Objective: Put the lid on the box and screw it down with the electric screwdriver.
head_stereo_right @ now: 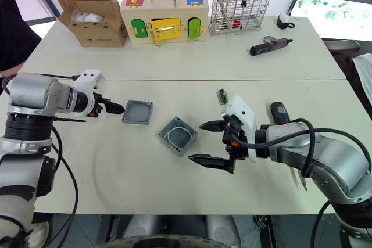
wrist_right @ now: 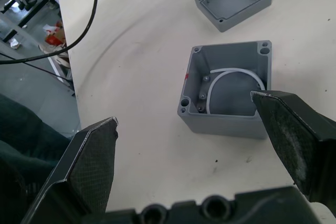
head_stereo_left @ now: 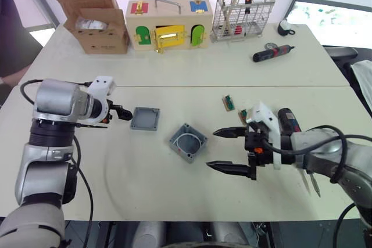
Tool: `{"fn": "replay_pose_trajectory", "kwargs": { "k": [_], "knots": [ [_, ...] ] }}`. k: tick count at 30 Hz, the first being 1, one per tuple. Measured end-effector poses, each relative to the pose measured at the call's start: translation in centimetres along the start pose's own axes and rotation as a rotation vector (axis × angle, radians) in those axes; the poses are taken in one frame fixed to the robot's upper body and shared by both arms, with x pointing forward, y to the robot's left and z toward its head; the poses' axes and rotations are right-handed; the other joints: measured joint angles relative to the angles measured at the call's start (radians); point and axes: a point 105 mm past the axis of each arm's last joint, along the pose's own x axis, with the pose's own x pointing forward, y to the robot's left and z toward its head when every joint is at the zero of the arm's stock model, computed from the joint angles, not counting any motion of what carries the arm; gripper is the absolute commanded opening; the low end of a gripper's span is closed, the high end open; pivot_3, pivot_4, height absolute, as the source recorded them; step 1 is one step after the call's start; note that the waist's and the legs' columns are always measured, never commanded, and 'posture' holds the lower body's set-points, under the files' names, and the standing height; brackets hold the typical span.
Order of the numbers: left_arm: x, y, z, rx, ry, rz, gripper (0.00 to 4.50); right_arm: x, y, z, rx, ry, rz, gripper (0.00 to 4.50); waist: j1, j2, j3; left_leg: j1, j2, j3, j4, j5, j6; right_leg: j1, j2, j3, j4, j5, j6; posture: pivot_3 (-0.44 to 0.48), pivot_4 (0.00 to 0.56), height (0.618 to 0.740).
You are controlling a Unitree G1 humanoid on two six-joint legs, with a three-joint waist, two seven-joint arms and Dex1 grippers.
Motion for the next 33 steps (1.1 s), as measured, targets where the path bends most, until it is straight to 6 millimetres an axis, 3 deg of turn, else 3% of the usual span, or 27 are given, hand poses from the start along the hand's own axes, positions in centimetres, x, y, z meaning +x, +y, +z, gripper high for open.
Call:
{"fn": "replay_pose_trajectory", "kwargs": {
  "k": [4,10,20,24,27,33],
  "knots": [
    [-0.6,-0.5,1.2,0.032,-0.009,0.006,4.45,0.2,0.2,-0.2,0.011,-0.007,-0.018,4.5,-0.001,0.0,0.0,0.0,0.0,0.0,0.0,0.0,0.0,0.0,0.0,0.0,0.0,0.0,0.0,0.0,0.15,0.74],
    [-2.8,0.8,3.6,0.033,-0.048,0.083,4.45,0.2,0.4,-0.8,0.03,0.001,-0.038,4.5,-0.004,0.0,0.0,0.0,0.0,0.0,-0.001,0.0,0.0,0.0,0.0,-0.001,0.0,0.0,0.0,0.0,0.15,0.74],
    [0.3,-1.9,1.4,0.046,0.047,-0.038,4.45,0.3,0.1,-0.9,0.035,-0.004,-0.068,4.5,-0.003,0.0,0.0,0.0,-0.001,-0.001,-0.001,0.001,-0.002,0.0,0.0,-0.001,0.0,0.0,0.0,0.0,0.15,0.74],
    [0.6,-2.0,1.1,0.059,0.063,-0.023,4.45,0.3,0.0,-0.8,0.035,-0.007,-0.078,4.5,-0.003,0.0,0.0,0.0,-0.001,-0.001,-0.001,0.002,-0.003,0.0,0.0,-0.001,0.0,0.0,0.0,0.0,0.15,0.74],
    [1.1,-2.2,0.7,0.088,0.088,-0.004,3.6,0.4,-0.1,-0.7,0.035,-0.016,-0.089,4.5,-0.002,0.0,0.0,0.0,-0.001,-0.001,-0.001,0.002,-0.004,0.0,0.0,-0.001,0.0,0.0,0.0,0.0,0.15,0.74],
    [1.4,-2.8,0.3,0.115,0.089,-0.022,0.85,0.5,0.0,-0.7,0.035,-0.022,-0.102,4.5,-0.001,0.001,-0.001,0.0,-0.001,-0.001,-0.001,0.002,-0.004,0.001,0.0,-0.001,0.0,0.0,0.0,0.0,0.15,0.74]
  ]
}}
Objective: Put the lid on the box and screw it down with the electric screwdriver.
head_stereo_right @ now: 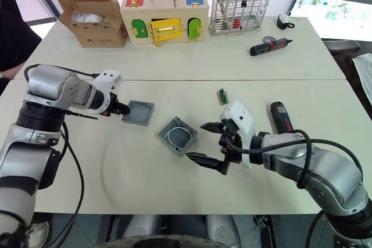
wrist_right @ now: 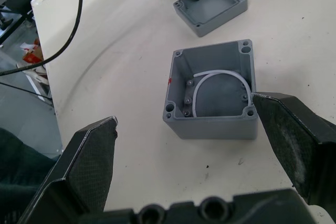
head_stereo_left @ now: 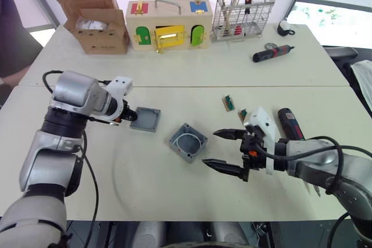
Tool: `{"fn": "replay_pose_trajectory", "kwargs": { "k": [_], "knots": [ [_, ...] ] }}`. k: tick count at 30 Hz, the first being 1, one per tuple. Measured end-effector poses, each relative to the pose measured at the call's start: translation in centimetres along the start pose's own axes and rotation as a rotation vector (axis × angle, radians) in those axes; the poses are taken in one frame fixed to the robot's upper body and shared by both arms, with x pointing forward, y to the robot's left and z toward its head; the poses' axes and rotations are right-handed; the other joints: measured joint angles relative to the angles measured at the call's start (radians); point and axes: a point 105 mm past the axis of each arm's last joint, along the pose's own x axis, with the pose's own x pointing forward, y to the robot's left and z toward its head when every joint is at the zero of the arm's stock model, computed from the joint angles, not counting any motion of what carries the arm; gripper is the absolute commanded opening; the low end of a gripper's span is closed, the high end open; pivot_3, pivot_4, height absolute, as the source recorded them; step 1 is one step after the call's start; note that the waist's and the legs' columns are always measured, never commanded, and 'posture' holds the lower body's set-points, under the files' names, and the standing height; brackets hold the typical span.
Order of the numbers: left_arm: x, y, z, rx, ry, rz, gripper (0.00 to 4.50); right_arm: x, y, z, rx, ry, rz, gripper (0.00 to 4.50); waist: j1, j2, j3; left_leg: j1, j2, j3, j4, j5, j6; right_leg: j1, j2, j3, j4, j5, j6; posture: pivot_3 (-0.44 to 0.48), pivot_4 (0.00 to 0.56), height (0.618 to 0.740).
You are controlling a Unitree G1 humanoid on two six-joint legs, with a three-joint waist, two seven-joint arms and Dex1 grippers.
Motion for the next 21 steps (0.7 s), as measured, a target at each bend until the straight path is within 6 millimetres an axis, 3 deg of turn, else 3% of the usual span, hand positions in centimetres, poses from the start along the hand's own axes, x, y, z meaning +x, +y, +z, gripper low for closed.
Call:
{"fn": "replay_pose_trajectory", "kwargs": {
  "k": [1,2,8,12,15,19,21],
  "knots": [
    [0.1,-0.3,0.0,0.006,-0.002,-0.012,0.33,0.0,0.1,0.0,-0.002,0.0,0.001,4.5,0.0,0.0,-0.001,0.0,0.0,0.0,0.0,0.0,0.0,0.0,0.0,0.0,0.0,0.0,0.0,0.0,0.15,0.74],
    [0.1,-0.4,0.0,0.01,-0.003,-0.015,0.08,0.0,0.2,-0.1,0.002,0.002,0.001,4.5,0.0,0.001,-0.001,0.001,0.0,0.0,0.0,0.0,0.0,0.001,0.0,0.0,0.0,0.0,0.0,0.0,0.15,0.74],
    [0.1,-0.2,-0.2,-0.01,-0.016,-0.016,0.08,-0.2,-0.2,0.0,0.015,-0.015,-0.026,4.5,-0.002,0.002,-0.002,0.002,0.0,0.0,0.0,0.0,0.001,0.002,0.0,0.0,0.001,0.0,0.0,0.0,0.15,0.74],
    [0.3,0.2,0.3,-0.029,-0.104,-0.045,0.08,-0.3,-1.4,0.9,0.082,-0.104,-0.083,4.5,0.0,0.002,-0.002,0.002,0.0,0.0,0.0,0.001,-0.001,0.001,0.0,0.0,0.002,0.0,0.0,0.0,0.15,0.74],
    [-0.8,0.4,3.4,0.015,-0.344,-0.071,0.08,-0.3,-4.0,2.6,0.175,-0.218,-0.177,4.5,0.001,0.0,-0.001,-0.001,0.0,-0.001,0.0,0.005,-0.009,-0.001,0.0,-0.001,0.002,0.001,-0.001,0.0,0.15,0.74],
    [-5.2,-0.3,8.9,0.09,-0.733,-0.105,0.08,0.6,-6.7,6.1,0.315,-0.39,-0.237,4.5,-0.001,0.0,-0.001,-0.001,0.0,-0.001,-0.001,0.005,-0.01,-0.002,-0.001,-0.001,0.001,0.001,-0.001,0.0,0.15,0.74],
    [-7.1,-1.4,10.6,0.151,-0.873,-0.121,0.08,1.6,-7.5,7.5,0.38,-0.442,-0.244,4.5,-0.005,0.0,-0.001,-0.001,0.0,0.0,-0.002,0.005,-0.01,-0.002,-0.001,-0.001,0.001,0.001,-0.001,0.0,0.15,0.74]
  ]
}}
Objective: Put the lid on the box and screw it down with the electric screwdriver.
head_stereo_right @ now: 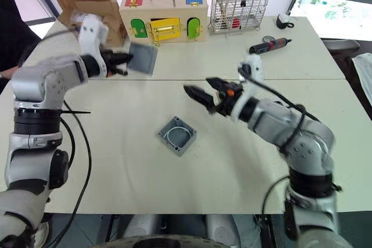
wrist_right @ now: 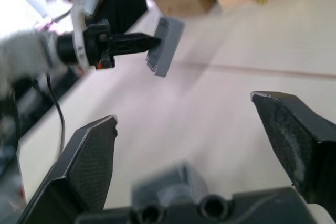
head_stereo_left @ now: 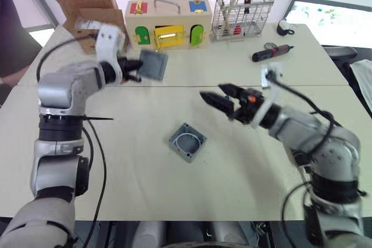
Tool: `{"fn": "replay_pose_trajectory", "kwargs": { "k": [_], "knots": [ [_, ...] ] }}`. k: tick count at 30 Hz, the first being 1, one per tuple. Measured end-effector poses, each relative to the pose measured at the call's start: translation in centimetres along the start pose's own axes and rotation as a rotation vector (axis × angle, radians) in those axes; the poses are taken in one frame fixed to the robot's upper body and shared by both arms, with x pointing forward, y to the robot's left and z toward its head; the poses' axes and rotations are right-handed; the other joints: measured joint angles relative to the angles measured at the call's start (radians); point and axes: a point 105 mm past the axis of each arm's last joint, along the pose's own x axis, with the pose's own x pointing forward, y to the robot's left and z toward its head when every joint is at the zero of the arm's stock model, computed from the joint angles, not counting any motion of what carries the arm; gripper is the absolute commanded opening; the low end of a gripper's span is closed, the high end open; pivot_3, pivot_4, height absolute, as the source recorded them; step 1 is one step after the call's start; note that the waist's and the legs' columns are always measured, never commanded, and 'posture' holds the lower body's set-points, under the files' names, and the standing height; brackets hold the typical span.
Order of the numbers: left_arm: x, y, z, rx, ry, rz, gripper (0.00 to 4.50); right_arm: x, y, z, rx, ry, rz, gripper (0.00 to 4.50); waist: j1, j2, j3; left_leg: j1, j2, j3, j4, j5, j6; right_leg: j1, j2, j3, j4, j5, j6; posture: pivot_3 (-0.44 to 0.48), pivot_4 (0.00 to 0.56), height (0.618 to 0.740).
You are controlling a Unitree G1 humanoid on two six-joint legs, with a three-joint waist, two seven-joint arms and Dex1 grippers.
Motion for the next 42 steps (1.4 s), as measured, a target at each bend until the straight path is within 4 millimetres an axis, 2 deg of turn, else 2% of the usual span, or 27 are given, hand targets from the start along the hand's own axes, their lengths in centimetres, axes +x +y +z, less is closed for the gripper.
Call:
{"fn": "replay_pose_trajectory", "kwargs": {
  "k": [3,8,13,20,23,29,31,33,34,41,42],
  "knots": [
    [0.1,-1.9,1.9,0.069,-0.125,-0.06,0.08,2.0,-0.4,1.0,0.072,-0.025,-0.038,4.5,0.0,0.0,0.0,0.0,0.0,0.0,-0.001,0.0,0.0,-0.001,0.0,0.0,0.0,0.0,0.0,0.0,0.15,0.74],
    [0.6,-4.3,1.5,0.093,-0.158,-0.123,0.08,3.2,-1.4,1.8,0.091,-0.022,-0.08,4.5,-0.001,0.0,0.0,0.0,0.0,0.001,0.0,0.0,0.0,-0.001,0.0,0.0,0.0,0.0,0.0,0.0,0.15,0.74],
    [0.8,-6.7,1.7,0.127,-0.182,-0.195,0.08,3.6,-1.2,2.2,0.045,0.0,-0.05,4.5,-0.007,0.0,0.0,0.0,0.0,0.001,0.0,0.0,0.001,-0.001,0.001,0.0,0.0,0.0,0.0,0.0,0.15,0.74],
    [0.8,-7.4,1.6,0.126,-0.192,-0.214,0.08,3.7,-1.2,2.6,0.036,-0.007,-0.03,4.5,-0.006,0.0,0.0,0.0,0.0,0.001,0.0,0.0,0.001,-0.001,0.001,0.0,0.0,0.0,0.0,0.0,0.15,0.74],
    [0.8,-7.5,1.5,0.119,-0.191,-0.218,0.0,3.8,-1.2,2.6,0.037,-0.007,-0.031,3.85,-0.006,0.0,0.0,0.0,0.0,0.001,0.0,0.0,0.001,-0.001,0.001,0.0,0.0,0.0,0.0,0.0,0.15,0.74],
    [0.9,-7.7,1.4,0.11,-0.192,-0.227,0.0,4.0,-1.0,2.6,0.05,-0.023,-0.026,2.11,-0.006,0.0,0.0,0.0,0.0,0.001,0.0,0.0,0.001,-0.001,0.001,0.0,0.001,0.0,0.0,0.0,0.15,0.74],
    [0.9,-7.7,1.4,0.109,-0.192,-0.225,0.0,4.2,-0.7,2.6,0.055,-0.027,-0.013,1.31,-0.007,0.0,0.0,0.0,0.0,0.001,0.0,0.0,0.001,-0.001,0.001,0.0,0.001,0.0,0.0,0.0,0.15,0.74],
    [0.9,-7.6,1.4,0.108,-0.192,-0.219,0.0,4.3,-0.2,2.7,0.051,-0.035,0.002,0.33,-0.007,0.0,0.0,0.0,0.0,0.001,0.0,0.0,0.001,-0.001,0.001,0.0,0.001,0.0,0.0,0.0,0.15,0.74],
    [0.9,-7.6,1.4,0.107,-0.193,-0.219,0.0,4.3,-0.2,2.7,0.051,-0.036,0.0,0.12,-0.006,0.0,0.0,0.0,0.0,0.0,0.0,0.0,0.001,-0.001,0.001,0.0,0.0,0.0,0.0,0.0,0.15,0.74],
    [0.8,-7.5,1.3,0.091,-0.197,-0.224,0.0,4.3,-0.2,2.6,0.06,-0.039,-0.002,0.12,-0.007,0.0,0.0,0.0,0.0,0.0,0.0,0.0,0.001,-0.001,0.001,0.0,0.0,0.0,0.0,0.0,0.15,0.74],
    [0.7,-7.5,1.2,0.073,-0.195,-0.236,0.69,4.3,-0.2,2.5,0.061,-0.038,-0.002,0.12,-0.007,0.0,0.0,0.0,0.0,0.0,0.0,0.0,0.001,-0.001,0.001,0.0,0.0,0.0,0.0,0.0,0.15,0.74]
  ]
}}
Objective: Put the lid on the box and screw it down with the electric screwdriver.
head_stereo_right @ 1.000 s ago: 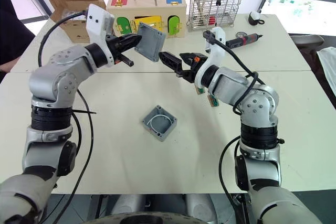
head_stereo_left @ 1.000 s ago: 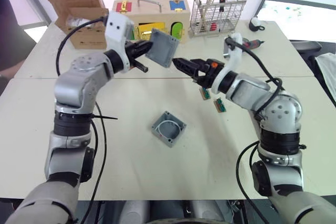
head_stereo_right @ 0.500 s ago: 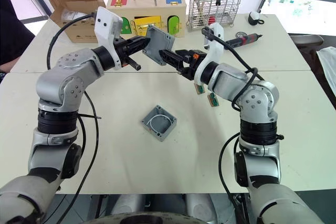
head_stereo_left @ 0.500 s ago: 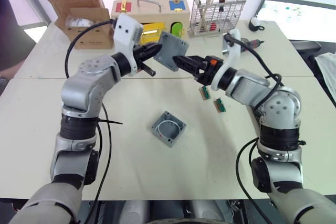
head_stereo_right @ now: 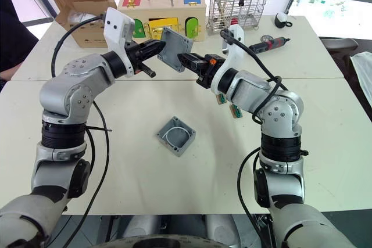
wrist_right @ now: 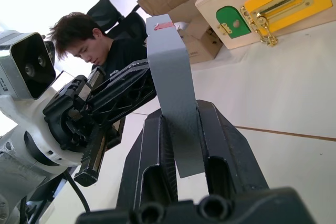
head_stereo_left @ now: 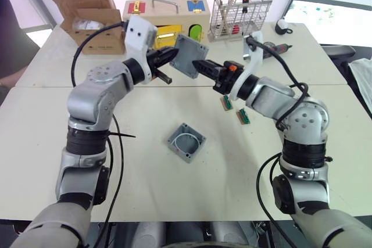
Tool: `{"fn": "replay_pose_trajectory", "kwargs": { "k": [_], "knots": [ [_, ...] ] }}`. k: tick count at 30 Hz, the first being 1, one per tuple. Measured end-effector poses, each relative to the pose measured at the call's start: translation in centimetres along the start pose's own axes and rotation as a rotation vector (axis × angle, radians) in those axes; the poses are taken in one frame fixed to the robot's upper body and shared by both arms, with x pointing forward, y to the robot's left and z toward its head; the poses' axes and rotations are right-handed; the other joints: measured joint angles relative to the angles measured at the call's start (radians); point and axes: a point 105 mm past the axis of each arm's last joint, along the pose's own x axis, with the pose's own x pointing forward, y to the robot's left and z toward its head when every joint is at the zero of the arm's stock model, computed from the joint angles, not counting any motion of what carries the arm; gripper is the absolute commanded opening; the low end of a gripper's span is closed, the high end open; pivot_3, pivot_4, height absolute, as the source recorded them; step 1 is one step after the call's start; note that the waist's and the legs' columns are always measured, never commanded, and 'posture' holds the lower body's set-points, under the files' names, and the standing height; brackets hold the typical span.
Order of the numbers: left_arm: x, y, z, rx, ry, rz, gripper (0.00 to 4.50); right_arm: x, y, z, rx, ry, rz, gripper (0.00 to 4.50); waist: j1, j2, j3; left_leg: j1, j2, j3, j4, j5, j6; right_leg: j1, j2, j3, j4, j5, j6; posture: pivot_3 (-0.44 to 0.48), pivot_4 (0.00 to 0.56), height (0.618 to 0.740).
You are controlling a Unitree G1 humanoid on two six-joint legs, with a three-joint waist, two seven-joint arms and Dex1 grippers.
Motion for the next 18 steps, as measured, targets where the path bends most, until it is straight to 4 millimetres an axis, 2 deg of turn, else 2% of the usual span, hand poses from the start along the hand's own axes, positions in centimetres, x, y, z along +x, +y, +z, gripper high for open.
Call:
{"fn": "replay_pose_trajectory", "kwargs": {
  "k": [1,5,8,10,12,13,15,18],
  "knots": [
    [-0.4,-0.1,-0.2,-0.053,0.001,-0.037,1.03,-0.1,-0.2,0.1,0.0,-0.005,-0.009,0.12,0.0,0.0,0.0,0.0,0.0,0.0,0.0,0.0,0.0,0.0,0.0,0.0,0.0,0.0,0.0,0.0,0.15,0.74],
    [-1.1,-0.9,-0.9,-0.172,0.022,-0.132,3.06,-0.9,-0.5,0.6,-0.023,-0.046,-0.024,0.12,0.002,0.0,0.0,0.0,0.0,0.0,0.0,0.0,0.0,0.0,0.0,0.0,0.0,0.0,0.0,0.0,0.15,0.74],
    [-2.1,0.1,-0.4,-0.193,0.032,-0.129,4.46,-2.3,-0.4,0.7,-0.161,-0.053,-0.055,0.12,0.001,0.0,0.0,0.0,0.0,0.0,0.0,0.0,0.0,0.0,0.0,0.0,0.0,0.0,0.0,0.0,0.15,0.74],
    [-2.9,1.7,-0.2,-0.192,0.045,-0.079,4.46,-3.4,-1.4,0.7,-0.338,-0.04,-0.138,0.12,0.001,0.0,0.0,0.0,0.0,0.0,0.0,0.0,0.0,0.0,0.0,0.0,0.0,0.0,0.0,0.0,0.15,0.74],
    [-3.9,3.0,-0.1,-0.194,0.055,-0.063,4.46,-5.1,-2.5,0.0,-0.72,0.043,-0.231,0.12,0.007,0.001,0.0,0.0,-0.001,0.0,0.0,-0.001,0.001,0.0,0.002,-0.001,-0.001,0.0,0.0,0.0,0.15,0.74],
    [-4.6,3.6,-0.1,-0.196,0.07,-0.07,4.46,-6.0,-2.6,-0.9,-0.899,0.083,-0.237,0.12,0.006,0.001,0.0,0.0,-0.001,0.0,0.0,-0.001,0.001,0.0,0.002,-0.002,-0.002,0.0,0.0,0.0,0.15,0.74],
    [-5.7,4.0,0.0,-0.182,0.1,-0.105,4.46,-7.4,-2.4,-3.3,-1.149,0.156,-0.19,0.12,0.003,0.001,0.0,0.0,-0.001,0.0,-0.001,-0.001,0.001,0.0,0.003,-0.002,-0.002,0.0,0.001,0.0,0.15,0.74],
    [-6.2,2.6,-0.2,-0.18,0.147,-0.231,4.46,-8.7,-1.3,-7.3,-1.395,0.222,-0.049,0.12,0.002,0.001,0.0,0.0,-0.001,0.0,0.001,-0.001,0.001,0.001,0.002,-0.001,-0.001,0.0,0.001,0.0,0.15,0.74]
  ]
}}
